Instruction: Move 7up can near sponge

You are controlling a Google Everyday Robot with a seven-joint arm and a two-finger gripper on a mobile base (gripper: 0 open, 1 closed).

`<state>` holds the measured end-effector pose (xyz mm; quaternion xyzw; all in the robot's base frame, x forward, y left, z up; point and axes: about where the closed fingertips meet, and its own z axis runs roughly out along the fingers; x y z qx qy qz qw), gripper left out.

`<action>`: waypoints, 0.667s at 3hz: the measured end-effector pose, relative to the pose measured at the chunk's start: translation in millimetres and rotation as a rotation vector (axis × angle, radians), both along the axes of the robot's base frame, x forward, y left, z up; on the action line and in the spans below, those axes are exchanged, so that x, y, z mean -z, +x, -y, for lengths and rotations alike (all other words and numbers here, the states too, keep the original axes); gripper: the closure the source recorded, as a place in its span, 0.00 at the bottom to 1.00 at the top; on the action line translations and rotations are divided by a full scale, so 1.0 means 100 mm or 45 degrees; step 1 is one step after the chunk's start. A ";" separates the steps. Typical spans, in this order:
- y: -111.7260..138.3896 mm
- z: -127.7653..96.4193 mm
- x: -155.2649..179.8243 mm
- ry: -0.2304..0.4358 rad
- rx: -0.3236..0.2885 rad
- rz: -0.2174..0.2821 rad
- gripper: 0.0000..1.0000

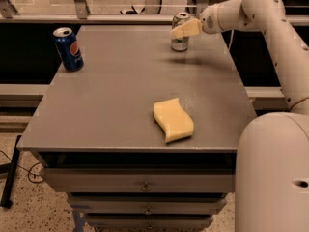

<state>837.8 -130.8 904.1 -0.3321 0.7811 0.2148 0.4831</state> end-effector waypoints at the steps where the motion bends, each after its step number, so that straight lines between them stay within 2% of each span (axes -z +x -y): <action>1: 0.07 -0.13 0.00 0.056 -0.054 0.066 0.17; 2: 0.03 -0.13 -0.04 0.050 -0.097 0.109 0.41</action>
Offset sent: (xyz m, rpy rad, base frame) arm -0.0039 0.0048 0.0128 0.0298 -0.1318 0.1060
